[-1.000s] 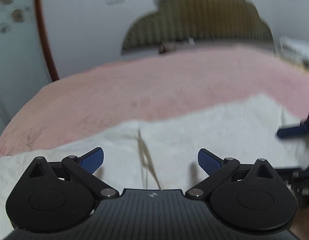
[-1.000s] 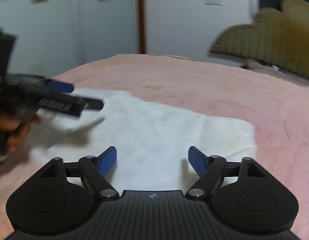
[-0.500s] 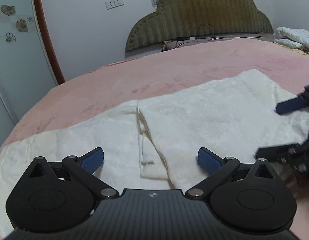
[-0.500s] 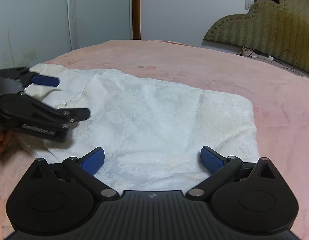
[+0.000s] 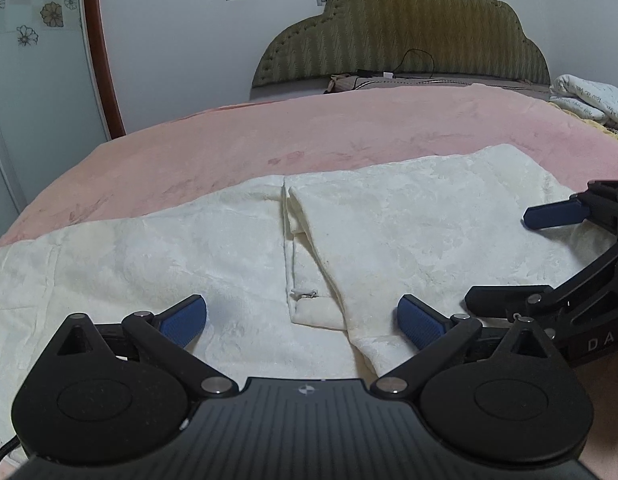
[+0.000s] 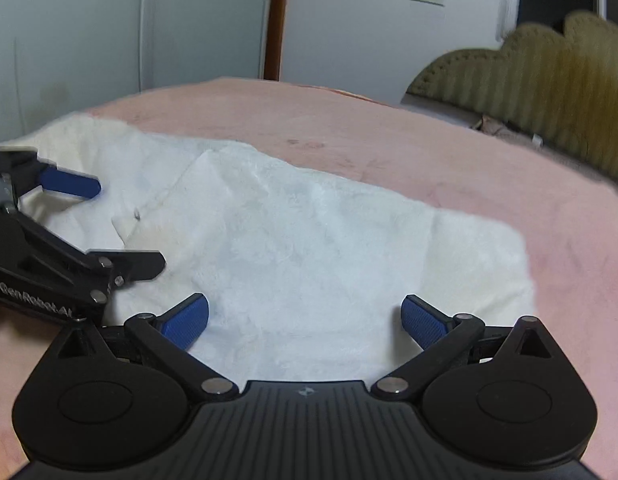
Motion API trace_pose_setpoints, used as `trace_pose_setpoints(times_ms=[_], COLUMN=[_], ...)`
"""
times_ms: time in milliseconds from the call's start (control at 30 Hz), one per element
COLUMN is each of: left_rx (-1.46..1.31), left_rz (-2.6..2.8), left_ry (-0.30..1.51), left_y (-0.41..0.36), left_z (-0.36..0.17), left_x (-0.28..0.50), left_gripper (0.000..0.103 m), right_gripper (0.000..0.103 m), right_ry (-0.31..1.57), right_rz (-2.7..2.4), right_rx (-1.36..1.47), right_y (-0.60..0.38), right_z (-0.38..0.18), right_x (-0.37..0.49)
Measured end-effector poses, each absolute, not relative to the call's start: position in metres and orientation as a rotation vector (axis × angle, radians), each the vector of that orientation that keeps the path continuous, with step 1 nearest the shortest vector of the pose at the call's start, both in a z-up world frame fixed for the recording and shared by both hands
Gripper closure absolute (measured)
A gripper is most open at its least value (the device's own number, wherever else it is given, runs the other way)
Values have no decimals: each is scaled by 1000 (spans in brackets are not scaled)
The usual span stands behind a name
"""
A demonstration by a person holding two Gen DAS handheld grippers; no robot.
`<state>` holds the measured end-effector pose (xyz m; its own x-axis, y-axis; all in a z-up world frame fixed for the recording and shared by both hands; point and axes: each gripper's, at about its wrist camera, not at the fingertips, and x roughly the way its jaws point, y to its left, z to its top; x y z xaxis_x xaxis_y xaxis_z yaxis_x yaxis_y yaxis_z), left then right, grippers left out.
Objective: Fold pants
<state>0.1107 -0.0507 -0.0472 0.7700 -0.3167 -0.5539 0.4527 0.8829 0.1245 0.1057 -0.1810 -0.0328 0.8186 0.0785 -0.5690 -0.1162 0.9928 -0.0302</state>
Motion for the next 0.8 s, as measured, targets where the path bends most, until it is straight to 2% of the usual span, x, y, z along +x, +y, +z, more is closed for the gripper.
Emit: trace_pose_setpoints(times_ms=[800], left_rx=[166], left_rz=[-455], left_ry=[602], left_y=[-39], left_z=[-50], left_x=[120], left_gripper=[0], right_gripper=[0], right_ry=[621], right_rz=[104], right_rx=[-8], right_y=[-186], right_z=[-34], right_x=[106])
